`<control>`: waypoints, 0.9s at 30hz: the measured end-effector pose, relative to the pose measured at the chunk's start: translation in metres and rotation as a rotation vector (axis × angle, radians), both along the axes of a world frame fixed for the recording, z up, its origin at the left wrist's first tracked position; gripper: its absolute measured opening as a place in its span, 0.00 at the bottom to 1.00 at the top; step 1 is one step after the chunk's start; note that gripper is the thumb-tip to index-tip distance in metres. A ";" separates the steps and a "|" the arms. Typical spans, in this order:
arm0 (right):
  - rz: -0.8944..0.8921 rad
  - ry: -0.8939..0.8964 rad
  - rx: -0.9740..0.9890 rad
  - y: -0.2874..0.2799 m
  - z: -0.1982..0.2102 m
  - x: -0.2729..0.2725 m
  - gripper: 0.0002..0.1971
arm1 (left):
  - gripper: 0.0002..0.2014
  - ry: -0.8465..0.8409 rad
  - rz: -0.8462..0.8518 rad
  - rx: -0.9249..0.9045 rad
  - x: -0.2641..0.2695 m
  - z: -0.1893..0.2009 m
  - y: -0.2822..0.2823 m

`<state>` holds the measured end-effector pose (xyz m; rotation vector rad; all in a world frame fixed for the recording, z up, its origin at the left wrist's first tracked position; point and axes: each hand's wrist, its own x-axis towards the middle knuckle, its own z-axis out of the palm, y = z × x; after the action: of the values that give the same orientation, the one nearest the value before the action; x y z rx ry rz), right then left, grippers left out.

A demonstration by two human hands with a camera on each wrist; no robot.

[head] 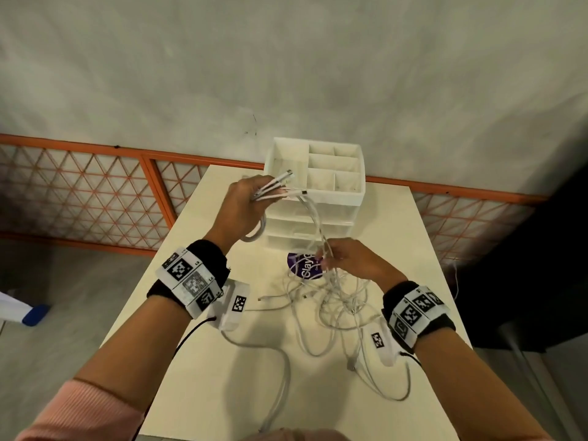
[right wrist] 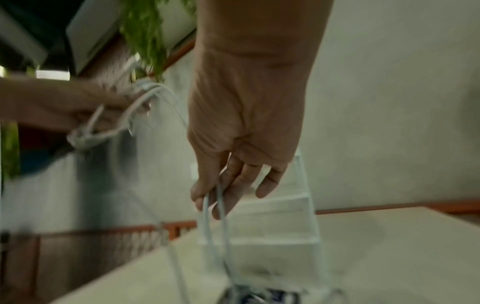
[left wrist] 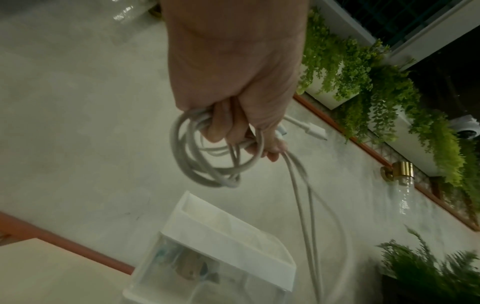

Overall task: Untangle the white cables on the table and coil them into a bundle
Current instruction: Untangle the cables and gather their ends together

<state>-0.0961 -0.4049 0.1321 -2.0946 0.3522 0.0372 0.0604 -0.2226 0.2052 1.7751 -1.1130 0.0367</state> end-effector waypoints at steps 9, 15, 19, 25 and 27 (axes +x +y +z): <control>0.056 -0.047 0.190 0.002 0.020 0.000 0.36 | 0.14 -0.027 0.046 0.054 -0.012 -0.009 -0.009; 0.083 -0.194 0.432 0.029 0.036 0.012 0.15 | 0.08 -0.001 0.060 0.029 -0.016 0.008 -0.022; 0.155 -0.133 0.489 0.026 0.022 0.008 0.01 | 0.08 0.019 0.100 -0.060 -0.016 0.012 -0.017; 0.060 0.046 0.065 -0.001 -0.011 -0.017 0.15 | 0.07 -0.003 0.332 -0.128 0.019 0.015 0.006; 0.007 0.027 0.025 -0.011 -0.021 -0.026 0.14 | 0.09 -0.023 0.416 -0.080 0.029 0.005 0.014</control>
<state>-0.1222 -0.4161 0.1110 -2.0718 0.3595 0.0738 0.0890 -0.2086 0.2106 1.9083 -0.7307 0.3480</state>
